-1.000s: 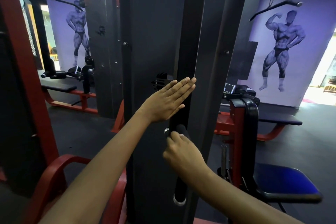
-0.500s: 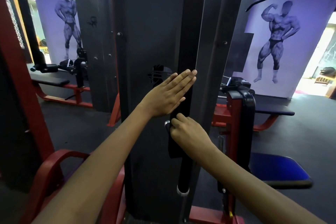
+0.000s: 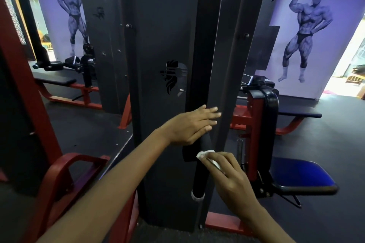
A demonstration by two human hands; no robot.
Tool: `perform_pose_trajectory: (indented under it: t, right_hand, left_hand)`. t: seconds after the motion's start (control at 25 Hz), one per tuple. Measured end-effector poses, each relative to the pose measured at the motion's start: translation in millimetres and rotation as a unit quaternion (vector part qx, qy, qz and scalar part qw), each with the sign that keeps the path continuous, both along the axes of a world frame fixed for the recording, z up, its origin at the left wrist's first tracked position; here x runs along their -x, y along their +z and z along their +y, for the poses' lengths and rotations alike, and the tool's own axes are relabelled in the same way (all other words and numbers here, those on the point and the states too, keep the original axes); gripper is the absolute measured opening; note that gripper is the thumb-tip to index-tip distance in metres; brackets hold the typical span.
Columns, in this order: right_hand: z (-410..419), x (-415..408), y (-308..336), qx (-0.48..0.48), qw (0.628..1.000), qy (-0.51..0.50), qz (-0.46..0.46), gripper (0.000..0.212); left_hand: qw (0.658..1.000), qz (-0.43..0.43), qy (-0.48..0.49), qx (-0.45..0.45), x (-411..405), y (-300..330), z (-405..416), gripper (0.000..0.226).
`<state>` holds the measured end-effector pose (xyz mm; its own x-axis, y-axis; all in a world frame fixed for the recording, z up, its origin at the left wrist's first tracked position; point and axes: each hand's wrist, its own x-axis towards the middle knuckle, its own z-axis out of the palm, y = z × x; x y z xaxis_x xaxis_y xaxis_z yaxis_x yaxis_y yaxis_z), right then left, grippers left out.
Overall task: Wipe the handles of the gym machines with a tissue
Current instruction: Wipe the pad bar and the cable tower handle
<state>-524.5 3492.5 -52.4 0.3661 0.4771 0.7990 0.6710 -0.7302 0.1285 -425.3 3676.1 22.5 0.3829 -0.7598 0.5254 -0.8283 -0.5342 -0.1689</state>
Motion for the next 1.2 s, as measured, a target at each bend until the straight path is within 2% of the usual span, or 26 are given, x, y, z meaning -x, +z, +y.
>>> perform_pose_trajectory:
  t: [0.08,0.2,0.4,0.56,0.72,0.84,0.96,1.08,1.2]
  right_hand:
    - [6,-1,-10,-0.051,0.999,-0.008,0.003,0.024]
    - [9,3,-27,-0.075,0.997,-0.016,0.002,0.021]
    - [5,6,-58,-0.075,0.997,0.001,0.001,0.033]
    - [2,10,-85,-0.058,0.997,0.022,0.046,0.037]
    - [-4,12,-105,-0.023,0.993,0.037,0.107,0.018]
    - [-9,10,-92,-0.105,0.984,0.078,0.123,0.014]
    - [-7,0,-45,-0.203,0.975,0.067,0.064,0.020]
    - [0,-10,-31,-0.227,0.970,0.065,0.051,0.030]
    - [3,-8,-48,-0.229,0.970,0.068,0.048,0.029]
  left_hand:
    - [0.995,0.079,-0.006,0.064,7,-15,-1,0.042]
    - [0.988,0.121,0.003,0.092,15,-25,-3,0.041]
    - [0.984,0.136,0.016,0.115,20,-28,-8,0.041]
    - [0.983,0.142,0.021,0.114,22,-27,-8,0.041]
    - [0.982,0.143,0.028,0.120,23,-27,-10,0.040]
    - [0.980,0.154,0.027,0.120,24,-27,-10,0.039]
    - [0.980,0.155,0.028,0.121,23,-26,-10,0.039]
    - [0.981,0.147,0.031,0.118,22,-28,-11,0.040]
    - [0.982,0.138,0.032,0.122,22,-29,-12,0.040]
